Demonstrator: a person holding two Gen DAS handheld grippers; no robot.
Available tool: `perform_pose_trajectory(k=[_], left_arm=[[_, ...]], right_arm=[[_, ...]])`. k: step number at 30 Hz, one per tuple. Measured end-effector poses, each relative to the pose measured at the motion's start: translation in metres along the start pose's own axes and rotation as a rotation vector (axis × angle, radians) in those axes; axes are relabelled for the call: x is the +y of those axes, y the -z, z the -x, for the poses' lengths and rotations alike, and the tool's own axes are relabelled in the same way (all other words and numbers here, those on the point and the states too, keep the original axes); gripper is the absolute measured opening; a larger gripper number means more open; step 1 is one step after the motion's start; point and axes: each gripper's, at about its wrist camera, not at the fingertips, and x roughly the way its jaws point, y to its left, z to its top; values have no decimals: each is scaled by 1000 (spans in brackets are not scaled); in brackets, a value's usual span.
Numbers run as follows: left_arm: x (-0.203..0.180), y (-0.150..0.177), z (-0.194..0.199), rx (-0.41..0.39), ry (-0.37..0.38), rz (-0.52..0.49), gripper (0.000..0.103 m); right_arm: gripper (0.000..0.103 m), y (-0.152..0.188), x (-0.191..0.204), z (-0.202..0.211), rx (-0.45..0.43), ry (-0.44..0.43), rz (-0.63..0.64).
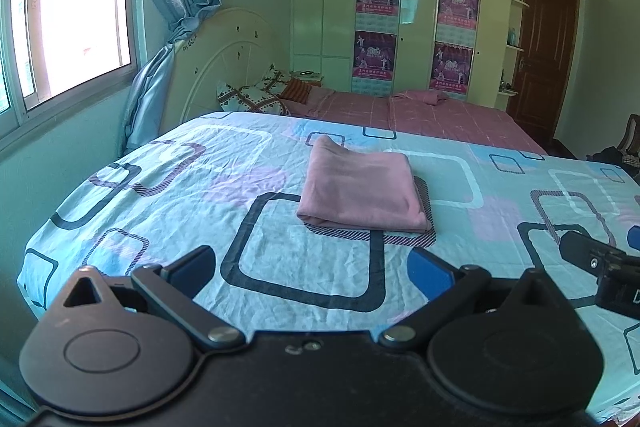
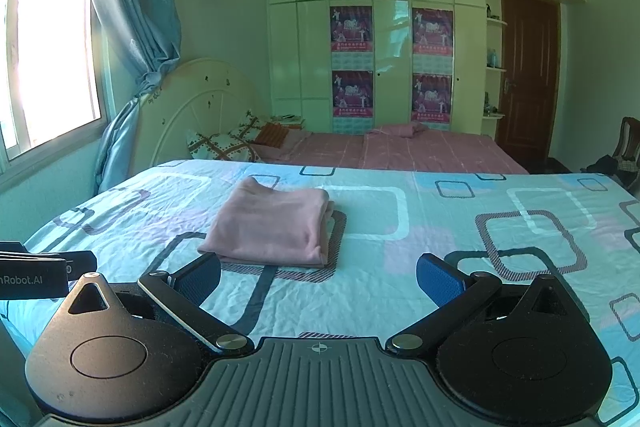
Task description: Fold small clothes
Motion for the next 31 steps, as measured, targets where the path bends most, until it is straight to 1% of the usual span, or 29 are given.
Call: perform_pose_trajectory(k=[22,25,27,29,31], left_arm=[[-2,4,-17,21,12,-4,102],[-4,5,-21,18,16,-16,101],[-4,6,-24,3,27,-25,96],[-6,4,-30,7,21,-41,96],[-10,3,-37,15,8,-56,98]], right_arm=[[103,2,-3,-8,12,1,-8],[103,2,-6,-11,18,6,-9],[103,3,-8,-13,22,10,-11],[103,3,-11,-16,29,16,-15],[103,5,-14,-20,38,27,-18]])
